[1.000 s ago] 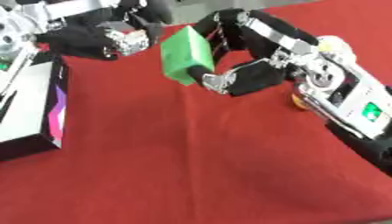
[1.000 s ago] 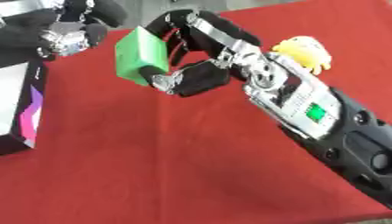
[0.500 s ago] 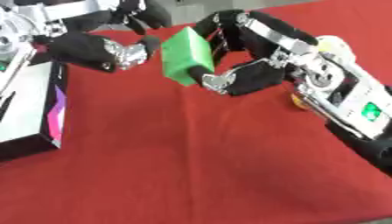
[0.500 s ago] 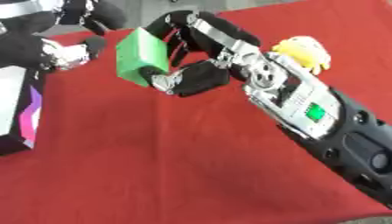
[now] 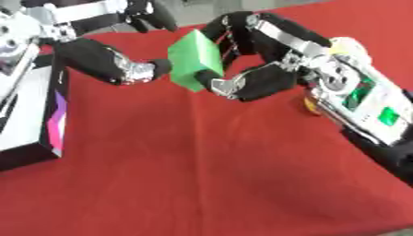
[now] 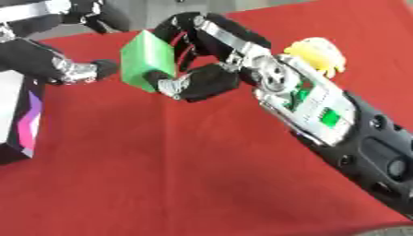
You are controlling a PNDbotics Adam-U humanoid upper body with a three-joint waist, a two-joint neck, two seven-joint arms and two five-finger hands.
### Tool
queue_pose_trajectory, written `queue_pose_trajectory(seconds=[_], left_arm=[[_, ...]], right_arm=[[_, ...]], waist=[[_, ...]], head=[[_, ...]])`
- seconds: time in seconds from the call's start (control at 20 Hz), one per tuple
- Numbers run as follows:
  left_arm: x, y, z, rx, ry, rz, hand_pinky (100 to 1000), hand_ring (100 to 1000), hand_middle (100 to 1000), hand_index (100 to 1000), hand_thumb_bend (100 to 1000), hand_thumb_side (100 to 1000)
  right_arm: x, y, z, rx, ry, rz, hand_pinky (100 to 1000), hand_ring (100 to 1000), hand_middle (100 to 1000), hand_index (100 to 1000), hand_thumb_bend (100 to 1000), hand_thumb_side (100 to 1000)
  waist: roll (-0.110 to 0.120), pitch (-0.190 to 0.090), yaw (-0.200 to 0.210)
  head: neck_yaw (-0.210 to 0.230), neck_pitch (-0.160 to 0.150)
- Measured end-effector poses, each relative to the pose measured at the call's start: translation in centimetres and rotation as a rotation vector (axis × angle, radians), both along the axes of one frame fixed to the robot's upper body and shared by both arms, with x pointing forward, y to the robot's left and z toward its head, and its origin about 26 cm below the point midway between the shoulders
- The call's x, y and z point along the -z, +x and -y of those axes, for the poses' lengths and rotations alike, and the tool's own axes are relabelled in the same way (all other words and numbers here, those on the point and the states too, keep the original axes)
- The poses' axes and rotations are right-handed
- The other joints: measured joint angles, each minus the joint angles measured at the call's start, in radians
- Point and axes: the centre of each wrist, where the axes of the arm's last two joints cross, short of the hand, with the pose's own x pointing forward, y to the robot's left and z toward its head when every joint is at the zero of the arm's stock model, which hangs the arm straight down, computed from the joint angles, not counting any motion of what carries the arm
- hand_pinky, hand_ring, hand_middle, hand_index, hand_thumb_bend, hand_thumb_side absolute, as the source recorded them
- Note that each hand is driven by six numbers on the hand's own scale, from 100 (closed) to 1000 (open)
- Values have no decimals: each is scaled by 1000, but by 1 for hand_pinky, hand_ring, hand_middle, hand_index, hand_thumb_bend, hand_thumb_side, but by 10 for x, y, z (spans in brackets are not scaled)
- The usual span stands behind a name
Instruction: Pick up the objects with one hand, pass them to the other hand, and then place them into the box on the other side of the table.
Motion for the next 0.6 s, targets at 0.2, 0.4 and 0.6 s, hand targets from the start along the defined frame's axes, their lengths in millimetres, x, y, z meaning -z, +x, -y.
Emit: queue_pose_trajectory(seconds=[0.2,0.4,0.6], left_arm=[[1,1,2,7,34,-3,902,903,836,818,377,590],[1,2,4,14,54,-10,919,913,846,834,425,645],[1,2,6,-1,76,-1,931,920,850,846,465,672]], right_arm=[[0,0,0,-3,-2,-1,580,614,482,559,100,121],[-1,0,0,-6,-4,-1,578,614,481,558,100,120],[-1,0,0,-6,-5,-1,576,612,480,557,100,122]], waist=[[0,0,0],[0,0,0],[0,0,0]], head=[[-1,-1],[-1,-9],[-1,-11]])
